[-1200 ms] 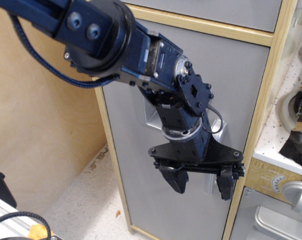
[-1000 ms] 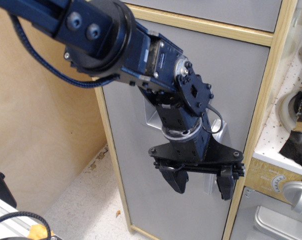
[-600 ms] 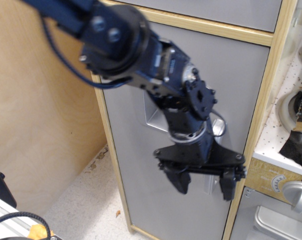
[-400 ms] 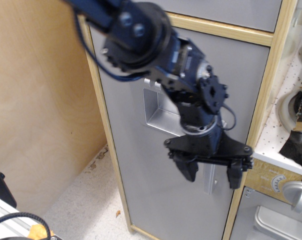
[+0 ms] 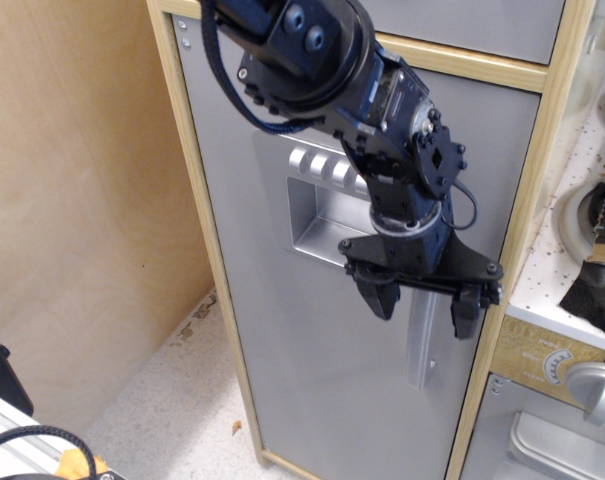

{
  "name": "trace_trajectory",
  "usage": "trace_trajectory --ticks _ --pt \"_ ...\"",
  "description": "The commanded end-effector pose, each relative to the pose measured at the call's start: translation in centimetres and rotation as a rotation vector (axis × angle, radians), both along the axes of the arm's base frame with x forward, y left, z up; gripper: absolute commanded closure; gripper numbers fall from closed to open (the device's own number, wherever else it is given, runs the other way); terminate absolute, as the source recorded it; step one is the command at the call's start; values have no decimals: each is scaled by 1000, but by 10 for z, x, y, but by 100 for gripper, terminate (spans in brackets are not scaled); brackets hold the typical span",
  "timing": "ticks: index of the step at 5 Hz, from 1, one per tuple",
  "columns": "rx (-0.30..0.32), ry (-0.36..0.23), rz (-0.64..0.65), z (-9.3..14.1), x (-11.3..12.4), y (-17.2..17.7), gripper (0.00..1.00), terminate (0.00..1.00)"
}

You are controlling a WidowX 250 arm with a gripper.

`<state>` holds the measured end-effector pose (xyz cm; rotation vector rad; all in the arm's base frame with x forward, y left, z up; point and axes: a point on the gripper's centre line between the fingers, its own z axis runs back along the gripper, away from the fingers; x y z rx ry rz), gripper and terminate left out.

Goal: Open fridge

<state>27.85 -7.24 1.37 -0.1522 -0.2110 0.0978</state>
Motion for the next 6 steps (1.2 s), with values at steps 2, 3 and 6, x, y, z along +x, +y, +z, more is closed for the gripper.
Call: trace_trajectory --ticks 2,3,6 --pt "-12 -84 -76 -2 32 11 0 0" --pt "-11 -87 -50 -6 25 7 100 0" --pt "-92 15 41 -10 -24 0 100 0"
